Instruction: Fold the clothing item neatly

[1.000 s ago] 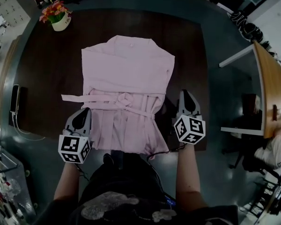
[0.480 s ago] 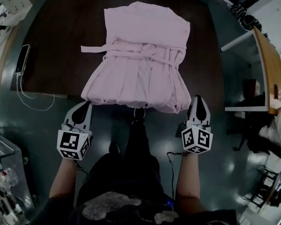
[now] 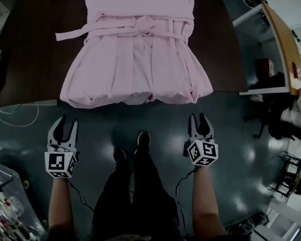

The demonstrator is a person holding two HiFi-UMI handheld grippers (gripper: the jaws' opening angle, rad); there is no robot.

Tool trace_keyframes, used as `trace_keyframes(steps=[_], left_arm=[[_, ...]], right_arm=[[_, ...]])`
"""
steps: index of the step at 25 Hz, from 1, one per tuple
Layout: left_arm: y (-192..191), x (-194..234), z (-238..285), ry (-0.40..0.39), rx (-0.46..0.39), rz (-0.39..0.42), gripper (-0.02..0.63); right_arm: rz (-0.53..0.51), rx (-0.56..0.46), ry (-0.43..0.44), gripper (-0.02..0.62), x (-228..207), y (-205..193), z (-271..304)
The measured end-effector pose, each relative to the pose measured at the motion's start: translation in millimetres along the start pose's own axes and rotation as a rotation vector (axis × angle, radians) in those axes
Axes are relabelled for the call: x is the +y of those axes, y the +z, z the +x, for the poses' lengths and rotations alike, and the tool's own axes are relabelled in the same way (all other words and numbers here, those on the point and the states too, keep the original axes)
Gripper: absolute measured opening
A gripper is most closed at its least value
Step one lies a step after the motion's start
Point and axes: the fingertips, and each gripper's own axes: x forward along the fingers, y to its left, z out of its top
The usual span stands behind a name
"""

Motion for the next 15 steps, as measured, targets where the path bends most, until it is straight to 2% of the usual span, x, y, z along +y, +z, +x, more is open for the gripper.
trace_keyframes(steps=[3,5,8,11,13,15], left_arm=[[-42.7,12.7,36.4,-0.022,-0.004,0.010,0.264],[-69.2,16.6,53.4,-0.046,0.014,0.032,0.299],[-95.3,13.0,80.1,-0.083,0.027,0.052,0.318],[-105.9,-1.3,100.8,-0.135,0.038,0.086,0.318],[-107.6,-12.3,111.5,-0.186,0.040,0.111,0.316],[-105.1,-20.3,120.8,-0.238,0.036,0.100,0.316]], right_arm=[[-0.079,0.091,0.090,0.231,-12.2,-50.7,38.5],[-0.122,0.127,0.149,0.285,-12.4,-73.6,58.3],[-0.186,0.143,0.214,0.323,-14.3,-92.1,88.7],[-0.259,0.137,0.263,0.327,-13.8,-96.1,114.2],[-0.268,0.111,0.286,0.327,-9.7,-91.7,128.9],[-0.272,0.081,0.305,0.326,-0.7,-84.0,139.7]])
